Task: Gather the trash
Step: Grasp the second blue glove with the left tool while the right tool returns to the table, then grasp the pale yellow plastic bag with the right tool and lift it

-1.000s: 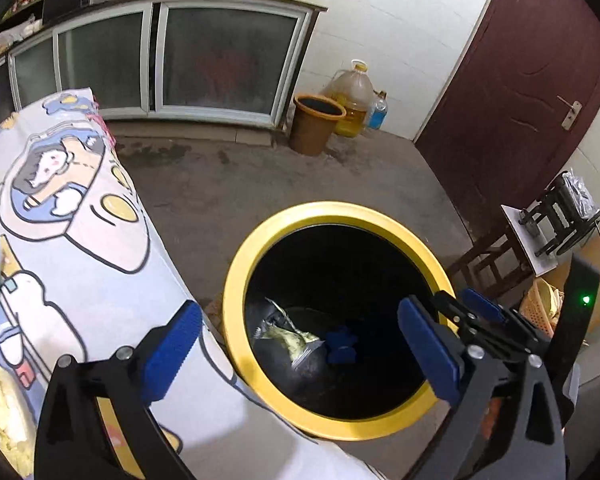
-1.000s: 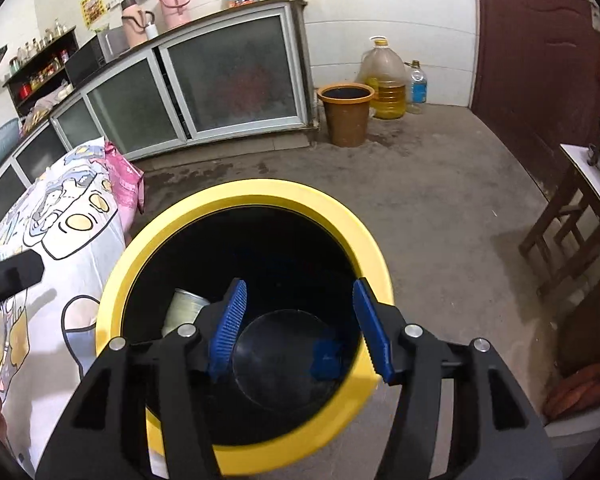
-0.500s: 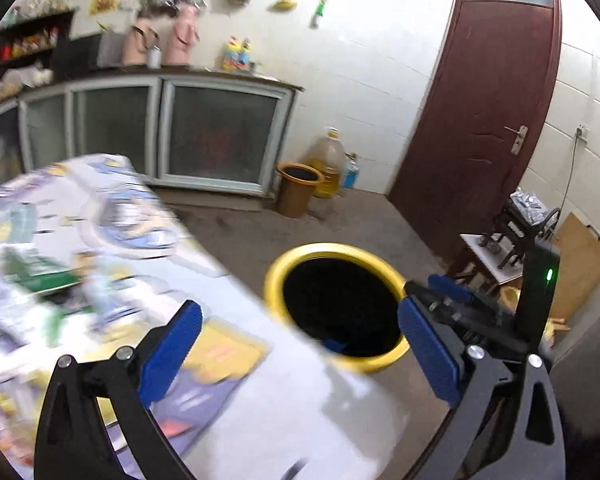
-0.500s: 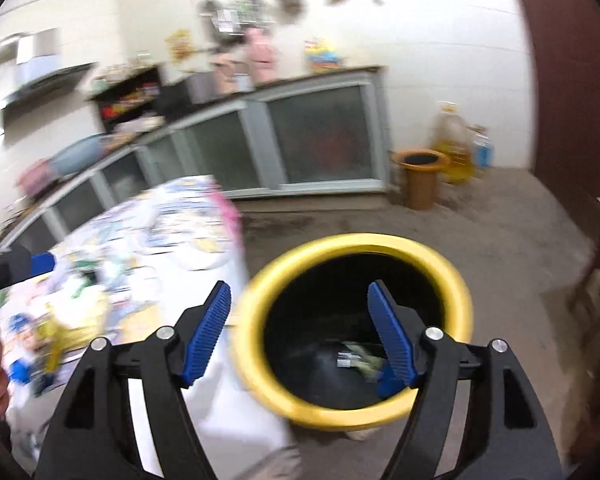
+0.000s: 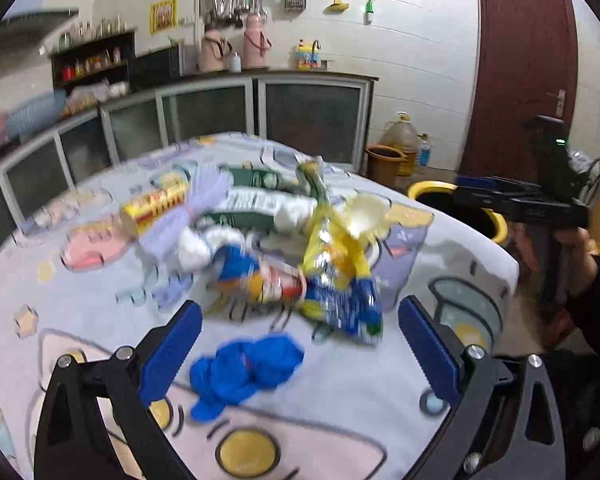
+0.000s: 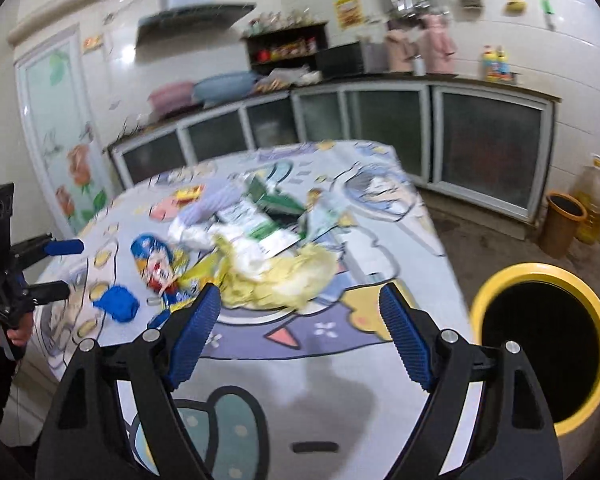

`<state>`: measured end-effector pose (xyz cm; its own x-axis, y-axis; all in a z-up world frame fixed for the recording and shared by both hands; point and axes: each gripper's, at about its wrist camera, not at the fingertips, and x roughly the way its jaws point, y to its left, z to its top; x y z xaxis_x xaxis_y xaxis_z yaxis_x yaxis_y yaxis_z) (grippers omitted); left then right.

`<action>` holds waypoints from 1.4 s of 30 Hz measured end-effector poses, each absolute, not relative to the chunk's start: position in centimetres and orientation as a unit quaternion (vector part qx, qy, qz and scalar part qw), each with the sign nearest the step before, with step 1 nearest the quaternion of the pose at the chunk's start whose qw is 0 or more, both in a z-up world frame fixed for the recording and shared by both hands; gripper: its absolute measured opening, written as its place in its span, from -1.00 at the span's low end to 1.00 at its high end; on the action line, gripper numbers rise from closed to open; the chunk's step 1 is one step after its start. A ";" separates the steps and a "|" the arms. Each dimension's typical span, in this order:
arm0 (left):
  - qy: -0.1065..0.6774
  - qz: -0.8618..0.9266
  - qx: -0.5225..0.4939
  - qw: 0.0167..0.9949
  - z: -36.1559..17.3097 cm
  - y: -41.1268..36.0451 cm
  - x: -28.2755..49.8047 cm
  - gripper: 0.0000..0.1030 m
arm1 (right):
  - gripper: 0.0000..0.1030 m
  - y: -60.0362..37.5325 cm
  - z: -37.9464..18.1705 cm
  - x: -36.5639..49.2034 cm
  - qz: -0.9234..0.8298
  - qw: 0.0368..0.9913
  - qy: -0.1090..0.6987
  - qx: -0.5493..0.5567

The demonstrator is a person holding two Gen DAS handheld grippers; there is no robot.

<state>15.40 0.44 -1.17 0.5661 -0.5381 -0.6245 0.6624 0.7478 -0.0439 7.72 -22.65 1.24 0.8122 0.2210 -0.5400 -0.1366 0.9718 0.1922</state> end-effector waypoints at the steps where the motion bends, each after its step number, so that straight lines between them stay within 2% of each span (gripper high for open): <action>1: 0.324 -0.346 0.091 0.876 -1.6 1.1 15.7 0.84 | 0.49 -22.4 1.0 8.2 0.094 0.947 0.298 0.071; 3: 0.329 -0.334 0.095 0.878 -2.5 1.7 15.9 0.84 | 0.38 -22.0 0.4 9.9 0.091 0.941 0.317 0.070; 8: 0.343 -0.340 0.094 0.871 -4.3 2.2 16.5 0.84 | 0.30 -22.2 -0.8 11.7 0.078 0.937 0.335 0.063; 22: 0.400 -0.339 0.061 0.849 -7.2 1.2 19.3 0.84 | 0.30 -21.8 -3.6 17.4 0.075 0.922 0.377 0.047; 25: 0.410 -0.341 0.052 0.844 -7.8 1.0 20.0 0.84 | 0.26 -21.5 -4.2 18.5 0.084 0.916 0.389 0.051; 27: 0.414 -0.345 0.048 0.841 -8.1 0.8 20.2 0.83 | 0.16 -21.4 -4.7 19.1 0.085 0.912 0.399 0.049; 28: 0.414 -0.346 0.048 0.840 -8.2 0.7 20.2 0.78 | 0.12 -21.4 -5.0 19.4 0.085 0.909 0.405 0.054; 30: 0.415 -0.347 0.055 0.839 -8.2 0.4 20.1 0.65 | -0.13 -21.5 -5.4 20.0 0.085 0.903 0.417 0.064; 31: 0.414 -0.345 0.059 0.840 -8.2 0.2 20.1 0.47 | -0.16 -21.5 -5.5 20.2 0.086 0.901 0.420 0.064; 32: 0.414 -0.344 0.066 0.840 -8.3 0.0 20.0 0.23 | -0.32 -21.4 -5.6 20.3 0.084 0.900 0.423 0.063; 33: 0.415 -0.342 0.068 0.840 -8.3 0.0 20.0 0.10 | -0.60 -21.3 -5.6 20.5 0.078 0.900 0.424 0.057; 35: 0.417 -0.341 0.063 0.840 -8.2 0.1 20.1 -0.30 | -0.84 -21.3 -5.3 20.4 0.062 0.904 0.419 0.052; 38: 0.415 -0.338 0.053 0.843 -7.8 0.7 19.8 -0.55 | -0.86 -21.5 -4.9 20.2 0.064 0.904 0.418 0.060; 42: 0.401 -0.328 0.031 0.855 -6.5 1.7 19.2 -0.58 | -0.87 -21.2 -3.5 19.2 0.069 0.911 0.403 0.064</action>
<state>19.16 1.75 -6.53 0.4637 -0.5355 -0.7058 0.5853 0.7832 -0.2097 19.17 -21.16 -3.53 0.6665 0.1769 -0.7242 -0.0736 0.9823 0.1721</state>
